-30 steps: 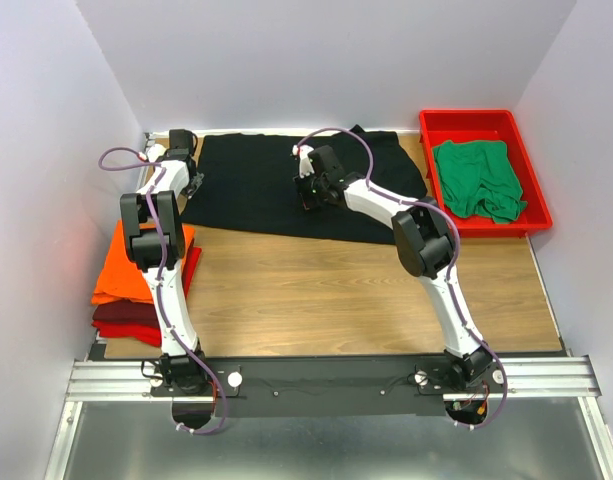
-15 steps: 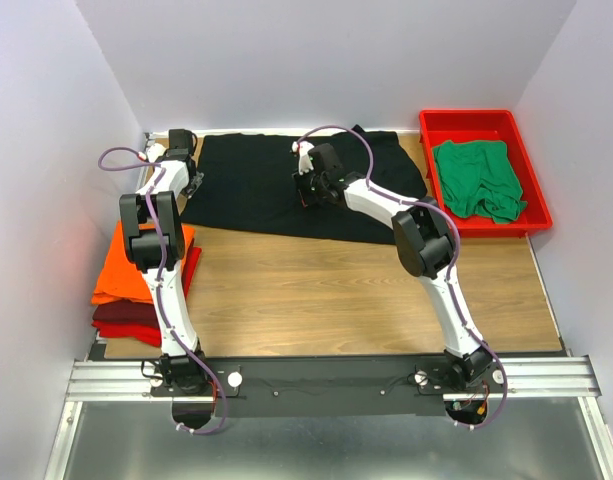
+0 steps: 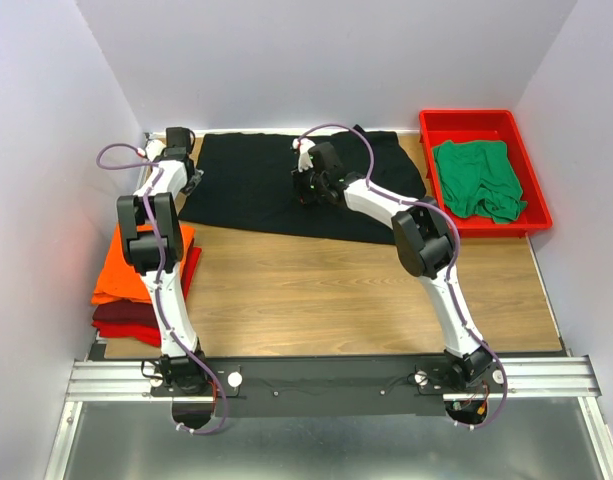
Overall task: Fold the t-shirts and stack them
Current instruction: Fold the tshirt
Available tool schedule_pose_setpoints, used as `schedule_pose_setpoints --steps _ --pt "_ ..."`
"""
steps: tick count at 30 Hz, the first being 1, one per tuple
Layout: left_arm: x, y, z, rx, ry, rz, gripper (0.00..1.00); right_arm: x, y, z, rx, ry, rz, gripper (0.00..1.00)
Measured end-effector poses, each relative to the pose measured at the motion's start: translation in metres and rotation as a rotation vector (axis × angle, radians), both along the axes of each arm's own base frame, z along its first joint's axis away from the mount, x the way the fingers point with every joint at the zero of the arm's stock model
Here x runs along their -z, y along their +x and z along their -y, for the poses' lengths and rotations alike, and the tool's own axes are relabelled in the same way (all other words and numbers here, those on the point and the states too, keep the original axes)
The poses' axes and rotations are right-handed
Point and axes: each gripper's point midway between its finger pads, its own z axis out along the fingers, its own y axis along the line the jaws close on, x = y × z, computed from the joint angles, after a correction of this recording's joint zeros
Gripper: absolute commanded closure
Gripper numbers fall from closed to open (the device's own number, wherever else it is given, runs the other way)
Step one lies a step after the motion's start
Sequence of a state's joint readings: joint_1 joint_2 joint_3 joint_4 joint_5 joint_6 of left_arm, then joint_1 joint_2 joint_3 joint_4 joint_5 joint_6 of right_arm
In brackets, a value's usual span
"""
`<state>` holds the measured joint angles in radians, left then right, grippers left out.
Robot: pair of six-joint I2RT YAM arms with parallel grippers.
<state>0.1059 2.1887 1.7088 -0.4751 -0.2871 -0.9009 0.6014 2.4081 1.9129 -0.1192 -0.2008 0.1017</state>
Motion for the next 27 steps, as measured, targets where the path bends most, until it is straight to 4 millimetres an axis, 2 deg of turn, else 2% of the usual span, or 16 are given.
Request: schedule_pose_setpoints --steps 1,2,3,4,5,7,9,12,15,19,21,24,27 --pt "-0.003 0.001 0.001 0.008 -0.001 0.008 0.67 0.0 0.0 0.0 0.0 -0.001 0.001 0.6" --pt "-0.008 0.002 0.001 0.015 -0.002 0.022 0.61 -0.001 0.001 0.0 0.007 0.003 0.002 0.42" --pt "-0.01 0.003 0.001 0.02 -0.002 0.03 0.54 -0.001 0.002 0.0 0.009 0.004 0.005 0.35" --pt "-0.016 0.004 0.002 0.029 0.0 0.042 0.5 -0.002 0.003 0.001 0.013 0.001 0.012 0.24" --pt "-0.02 0.004 0.002 0.034 0.0 0.053 0.45 -0.003 0.005 0.001 0.026 0.003 0.016 0.2" --pt "-0.03 0.001 0.004 0.041 -0.003 0.075 0.43 -0.005 0.009 0.006 0.061 -0.005 0.024 0.15" --pt "-0.04 -0.01 0.007 0.04 -0.007 0.09 0.41 -0.008 0.01 0.013 0.1 -0.016 0.032 0.15" --pt "-0.053 -0.031 0.012 0.03 -0.013 0.107 0.41 -0.021 0.003 0.038 0.201 -0.031 0.019 0.15" --pt "-0.056 -0.053 0.018 0.005 -0.016 0.105 0.4 -0.052 -0.011 0.068 0.302 -0.002 0.0 0.15" --pt "-0.036 -0.076 0.023 -0.031 -0.018 0.054 0.4 -0.098 -0.029 0.12 0.449 0.074 0.001 0.15" --pt "-0.02 -0.086 0.025 -0.038 -0.021 0.013 0.4 -0.111 -0.036 0.141 0.507 0.096 0.003 0.15" --pt "-0.003 -0.092 0.026 -0.046 -0.028 -0.026 0.4 -0.115 -0.054 0.157 0.552 0.12 -0.016 0.15" --pt "0.007 -0.093 0.025 -0.052 -0.031 -0.048 0.4 -0.102 -0.068 0.159 0.565 0.12 -0.057 0.15"
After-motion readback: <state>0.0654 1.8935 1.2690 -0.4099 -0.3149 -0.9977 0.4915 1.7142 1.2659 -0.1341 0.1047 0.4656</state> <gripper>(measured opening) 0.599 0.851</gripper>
